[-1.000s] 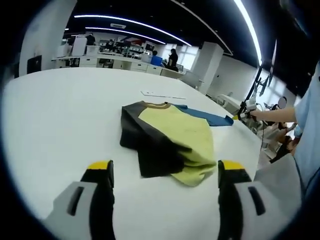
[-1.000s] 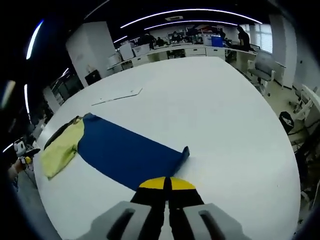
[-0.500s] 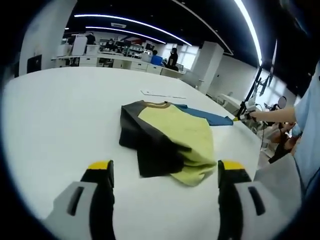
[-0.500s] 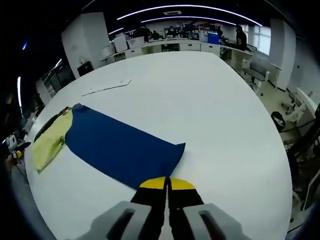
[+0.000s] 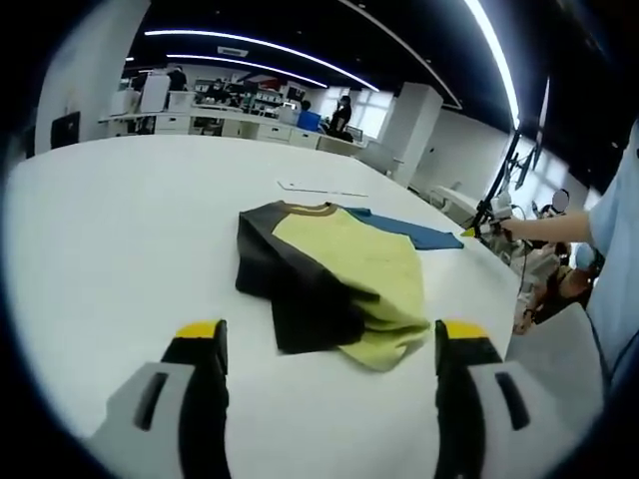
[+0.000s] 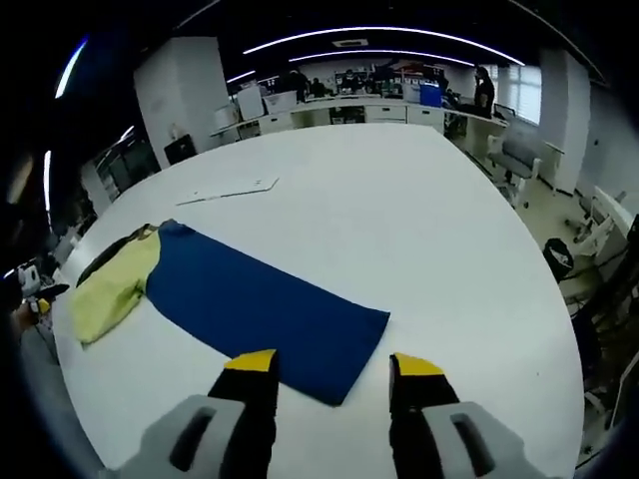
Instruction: Fold the garment on the visible template until the final outline fits inside the template.
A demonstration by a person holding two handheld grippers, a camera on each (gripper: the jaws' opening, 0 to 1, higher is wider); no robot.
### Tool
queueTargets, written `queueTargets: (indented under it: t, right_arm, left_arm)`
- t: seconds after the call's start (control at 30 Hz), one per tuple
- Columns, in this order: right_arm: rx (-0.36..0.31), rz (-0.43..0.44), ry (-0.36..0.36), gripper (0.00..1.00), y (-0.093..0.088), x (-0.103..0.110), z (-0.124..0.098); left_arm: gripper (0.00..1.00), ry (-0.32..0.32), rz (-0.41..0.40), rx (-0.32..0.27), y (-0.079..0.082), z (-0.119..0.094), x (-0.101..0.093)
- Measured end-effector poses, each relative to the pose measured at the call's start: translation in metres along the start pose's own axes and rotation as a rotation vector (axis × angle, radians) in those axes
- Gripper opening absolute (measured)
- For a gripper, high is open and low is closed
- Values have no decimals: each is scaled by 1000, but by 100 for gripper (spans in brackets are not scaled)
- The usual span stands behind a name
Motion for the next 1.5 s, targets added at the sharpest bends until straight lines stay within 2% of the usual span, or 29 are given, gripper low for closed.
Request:
queueTargets:
  t: [0.13, 0.2, 0.33, 0.63, 0.8, 0.93, 1.23, 1.5]
  right_arm:
    - [-38, -19, 14, 62, 0, 7, -5]
    - [-58, -20, 25, 73, 0, 11, -7]
    - [-70, -45, 44, 80, 0, 22, -11]
    - [-111, -102, 80, 99, 0, 69, -31]
    - [-113, -130, 118, 100, -2, 86, -39]
    - [-102, -150, 119, 100, -4, 93, -43]
    - [-131, -148, 154, 99, -6, 114, -54]
    - [-139, -171, 184, 100, -10, 134, -65]
  left_arm:
    - [82, -7, 5, -3, 2, 1, -1]
    - [82, -10, 12, -2, 2, 1, -1]
    - [82, -15, 13, -2, 2, 1, -1]
    - [80, -36, 18, -5, 2, 2, -2]
    - [79, -68, 27, -1, 3, 6, -5]
    - [77, -85, 32, 4, 4, 8, -5]
    - [65, -129, 79, 63, 1, 18, -9]
    - [62, -161, 88, 67, 0, 29, -12]
Point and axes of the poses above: the point that each gripper's makers call its tool centre point, and the gripper's own axes: z roughly forward along the fingers, x roughly to its left, y roughly out of its top, the point moved 10 cm from there along -z, roughly backward along the fingers, and after that the axes turned 1 degree about -y, right-handed, at the moved point
